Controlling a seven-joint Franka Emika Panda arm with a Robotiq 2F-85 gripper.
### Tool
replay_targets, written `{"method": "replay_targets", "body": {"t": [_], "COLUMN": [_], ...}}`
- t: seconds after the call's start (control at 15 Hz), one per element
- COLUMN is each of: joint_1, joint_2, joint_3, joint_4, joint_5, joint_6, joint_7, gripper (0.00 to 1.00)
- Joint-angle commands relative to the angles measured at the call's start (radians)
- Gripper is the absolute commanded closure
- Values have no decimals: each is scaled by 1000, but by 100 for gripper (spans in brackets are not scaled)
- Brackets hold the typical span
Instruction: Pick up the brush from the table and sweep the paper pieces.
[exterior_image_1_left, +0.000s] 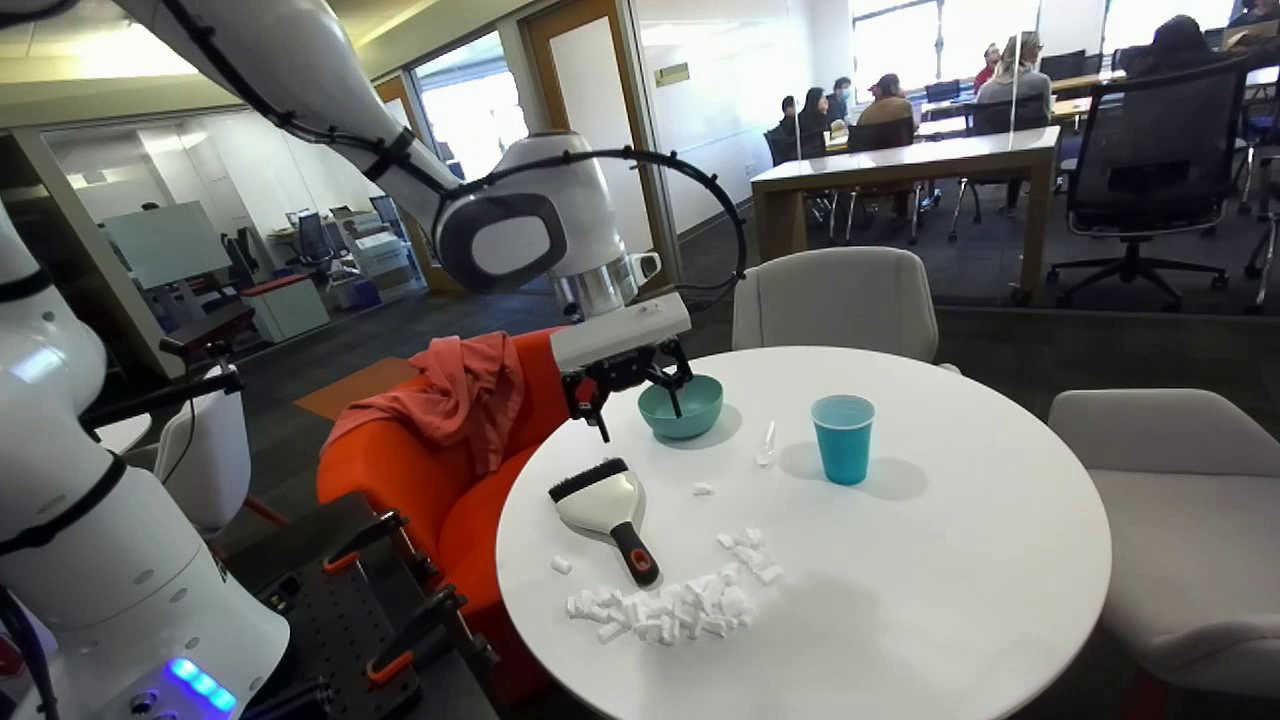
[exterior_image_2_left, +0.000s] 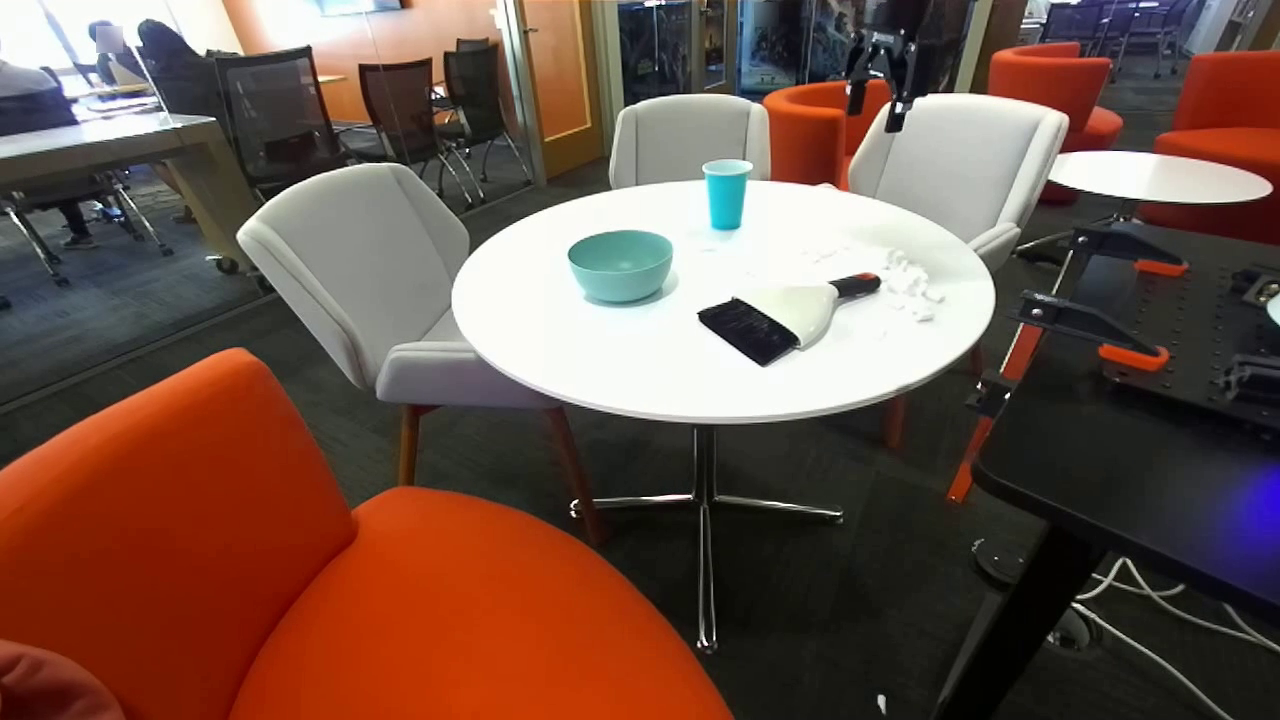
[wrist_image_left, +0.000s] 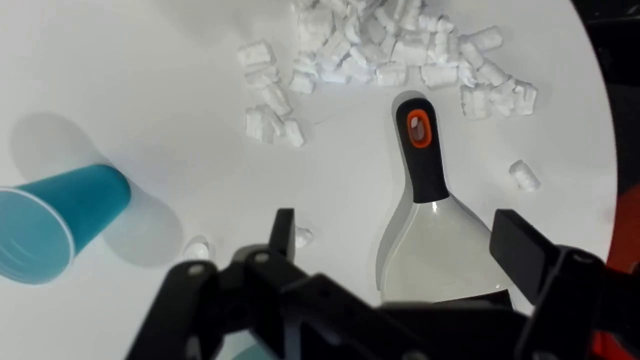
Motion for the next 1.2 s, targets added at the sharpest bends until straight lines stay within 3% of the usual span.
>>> {"method": "replay_targets", "body": {"t": [0.0, 0.2, 0.33, 0.4, 0.47, 0.93, 1.13], "joint_1": [-223, -457, -598, -447, -480, -437, -490], "joint_2": [104, 238, 332, 231, 260, 291, 343], "joint_3": [254, 490, 599, 485, 506, 476, 523], "joint_4": [12, 92, 153, 78, 93, 96, 91], "joint_5": [193, 302, 330, 330, 335, 341, 372], "joint_6": [126, 128, 73, 98, 97, 110, 135], "joint_7": [-277, -521, -671, -566, -594, -613, -699], "gripper": [0, 0, 0, 0, 0, 0, 0]}}
